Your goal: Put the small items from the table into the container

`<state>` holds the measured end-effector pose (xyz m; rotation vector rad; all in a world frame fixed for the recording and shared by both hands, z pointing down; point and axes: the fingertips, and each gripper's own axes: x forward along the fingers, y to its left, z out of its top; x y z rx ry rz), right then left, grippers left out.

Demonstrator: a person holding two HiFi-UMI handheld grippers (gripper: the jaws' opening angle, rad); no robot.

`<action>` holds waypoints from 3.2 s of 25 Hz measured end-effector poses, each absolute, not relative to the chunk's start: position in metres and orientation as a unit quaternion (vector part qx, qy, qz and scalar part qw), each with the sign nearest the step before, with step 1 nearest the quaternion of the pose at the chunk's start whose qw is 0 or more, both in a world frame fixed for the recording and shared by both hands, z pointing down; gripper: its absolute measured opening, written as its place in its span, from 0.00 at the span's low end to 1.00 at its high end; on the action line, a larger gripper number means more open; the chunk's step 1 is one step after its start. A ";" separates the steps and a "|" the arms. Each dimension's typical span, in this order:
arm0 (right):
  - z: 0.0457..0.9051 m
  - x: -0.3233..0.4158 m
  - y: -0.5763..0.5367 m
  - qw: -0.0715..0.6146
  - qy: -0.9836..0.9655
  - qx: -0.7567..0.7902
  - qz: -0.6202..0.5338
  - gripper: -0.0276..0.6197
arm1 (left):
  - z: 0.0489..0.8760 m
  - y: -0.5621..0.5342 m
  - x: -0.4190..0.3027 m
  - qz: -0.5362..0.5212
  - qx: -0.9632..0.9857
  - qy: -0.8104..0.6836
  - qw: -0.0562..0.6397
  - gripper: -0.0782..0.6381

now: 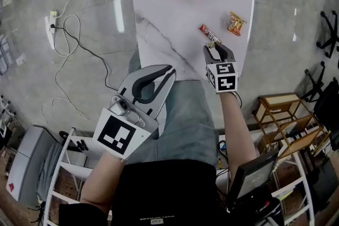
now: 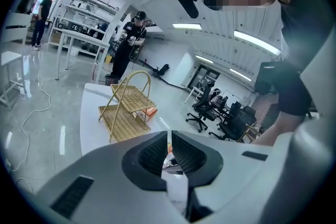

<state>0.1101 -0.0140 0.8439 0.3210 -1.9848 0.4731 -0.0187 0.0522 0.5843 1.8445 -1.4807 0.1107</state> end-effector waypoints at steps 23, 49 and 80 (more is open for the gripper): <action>0.626 -0.049 -0.183 0.309 -0.925 0.191 0.114 0.28 | 0.524 0.017 -0.051 0.047 0.743 -0.582 0.327 0.12; 0.672 -0.086 -0.179 0.344 -0.914 0.170 0.132 0.28 | 0.553 0.035 -0.074 0.039 0.724 -0.593 0.350 0.12; 0.437 -0.003 -0.107 0.206 -0.946 0.199 0.151 0.20 | 0.411 0.010 -0.037 0.060 0.797 -0.552 0.237 0.12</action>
